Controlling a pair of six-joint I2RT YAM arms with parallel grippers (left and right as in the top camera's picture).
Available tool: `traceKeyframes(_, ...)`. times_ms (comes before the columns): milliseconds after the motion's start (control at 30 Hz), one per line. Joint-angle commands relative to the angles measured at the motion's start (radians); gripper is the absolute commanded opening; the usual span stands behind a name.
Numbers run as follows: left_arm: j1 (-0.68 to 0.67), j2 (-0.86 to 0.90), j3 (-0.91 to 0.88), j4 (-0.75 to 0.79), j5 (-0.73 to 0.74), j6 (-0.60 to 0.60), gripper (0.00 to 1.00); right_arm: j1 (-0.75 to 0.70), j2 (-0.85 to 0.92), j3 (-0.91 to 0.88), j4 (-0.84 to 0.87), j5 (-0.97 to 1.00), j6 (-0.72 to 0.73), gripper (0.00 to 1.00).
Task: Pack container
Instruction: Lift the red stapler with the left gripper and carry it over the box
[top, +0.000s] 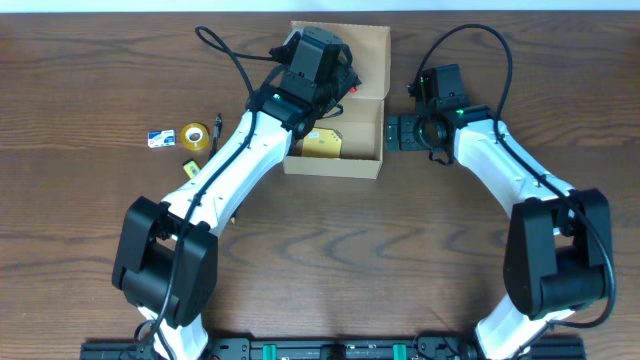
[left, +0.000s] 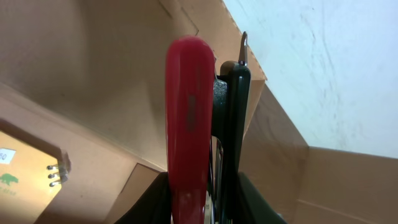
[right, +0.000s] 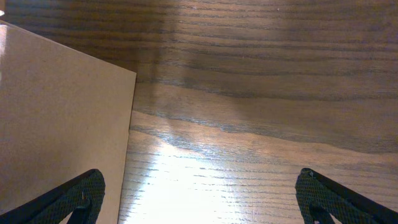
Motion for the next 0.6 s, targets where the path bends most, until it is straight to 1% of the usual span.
traceKeyframes(0, 0.002, -0.006, 0.017, 0.001, -0.005, -0.056, 0.06, -0.005, 0.0, 0.0, -0.001, -0.003, 0.011, 0.99)
traceKeyframes(67, 0.002, -0.006, 0.017, -0.009, -0.004, -0.09, 0.06, -0.005, 0.0, 0.0, -0.001, -0.003, 0.01, 0.99)
traceKeyframes(133, 0.002, -0.006, 0.017, -0.028, -0.003, -0.176, 0.06, -0.005, 0.0, 0.0, -0.001, -0.003, 0.01, 0.99)
traceKeyframes(233, 0.004, -0.006, 0.017, -0.066, 0.003, -0.271, 0.06, -0.005, 0.0, 0.0, -0.001, -0.003, 0.01, 0.99)
traceKeyframes(367, 0.004, -0.006, 0.017, -0.106, 0.019, -0.309, 0.06, -0.005, 0.0, 0.0, -0.001, -0.003, 0.01, 0.99)
traceKeyframes(567, 0.002, -0.006, 0.017, -0.174, 0.019, -0.423, 0.06, -0.005, 0.0, 0.0, -0.001, -0.003, 0.01, 0.99)
